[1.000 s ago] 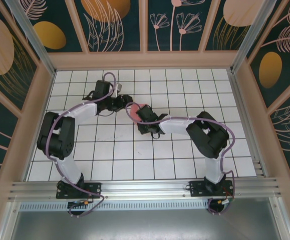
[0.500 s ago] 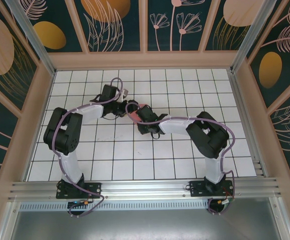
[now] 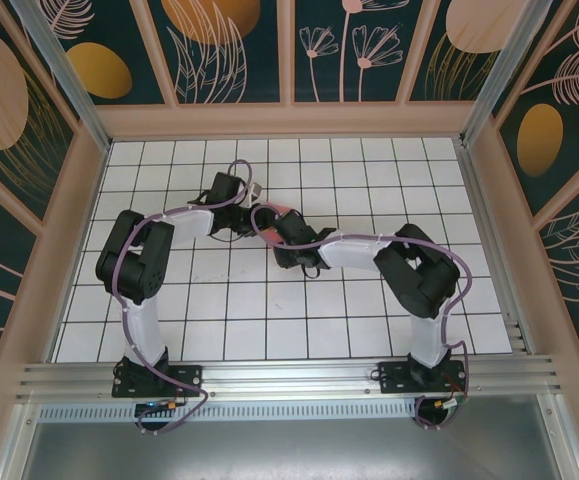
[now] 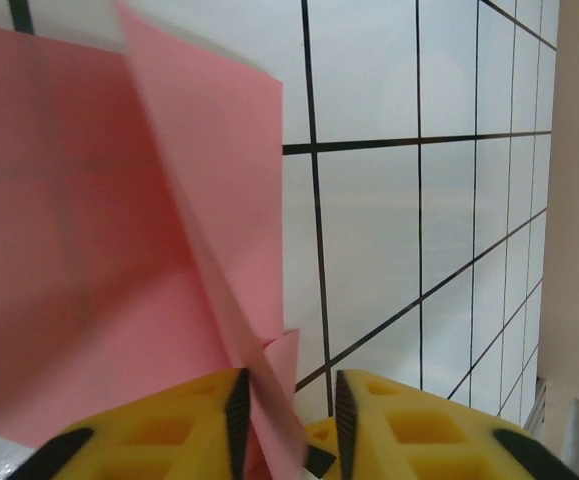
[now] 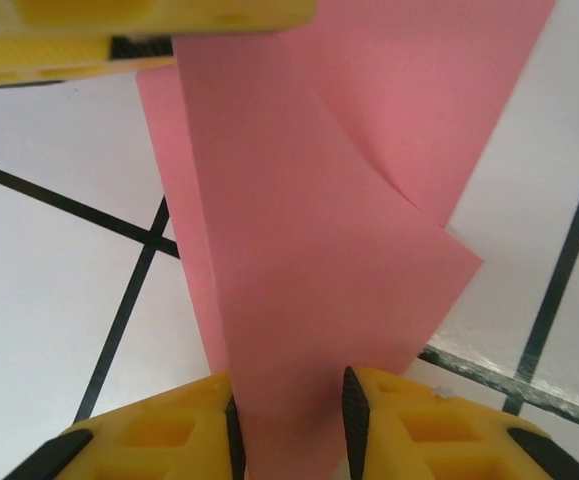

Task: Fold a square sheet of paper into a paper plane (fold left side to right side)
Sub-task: Fourth fold the wing at the center of the table.

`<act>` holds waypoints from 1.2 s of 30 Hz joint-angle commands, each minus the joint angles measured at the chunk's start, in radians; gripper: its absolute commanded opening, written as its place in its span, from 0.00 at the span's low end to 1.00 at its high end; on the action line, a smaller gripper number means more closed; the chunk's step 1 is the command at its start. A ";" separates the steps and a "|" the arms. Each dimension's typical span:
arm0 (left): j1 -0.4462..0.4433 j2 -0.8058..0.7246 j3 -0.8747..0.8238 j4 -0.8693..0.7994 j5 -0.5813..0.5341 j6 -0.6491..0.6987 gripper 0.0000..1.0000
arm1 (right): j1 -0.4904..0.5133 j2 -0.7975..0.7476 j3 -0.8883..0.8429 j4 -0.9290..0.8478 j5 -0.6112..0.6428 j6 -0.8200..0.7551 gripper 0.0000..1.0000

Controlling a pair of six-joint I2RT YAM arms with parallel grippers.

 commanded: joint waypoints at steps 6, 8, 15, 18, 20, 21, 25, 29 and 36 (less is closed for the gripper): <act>-0.006 0.002 -0.004 0.035 0.004 -0.007 0.22 | 0.050 -0.086 -0.023 -0.040 0.102 0.002 0.39; -0.006 0.002 -0.004 0.035 0.004 -0.006 0.22 | 0.057 -0.073 -0.023 -0.034 0.106 0.010 0.39; -0.005 0.001 -0.005 0.029 0.002 -0.002 0.21 | 0.078 -0.014 0.008 -0.046 0.146 0.017 0.39; -0.005 0.000 -0.004 0.026 0.001 -0.001 0.21 | 0.079 -0.004 0.008 -0.043 0.157 0.023 0.38; -0.005 0.001 -0.004 0.024 0.000 -0.001 0.21 | 0.079 0.001 0.008 -0.043 0.167 0.026 0.38; -0.005 0.000 -0.004 0.023 -0.001 0.000 0.21 | 0.079 0.001 0.008 -0.041 0.170 0.027 0.37; -0.005 -0.002 -0.001 0.016 -0.004 0.004 0.21 | 0.079 0.008 0.011 -0.042 0.176 0.026 0.35; -0.005 -0.007 0.001 0.007 -0.011 0.009 0.22 | 0.079 0.017 0.012 -0.041 0.177 0.021 0.29; -0.002 -0.022 0.031 -0.039 -0.022 0.039 0.28 | 0.080 0.021 0.009 -0.043 0.168 0.013 0.17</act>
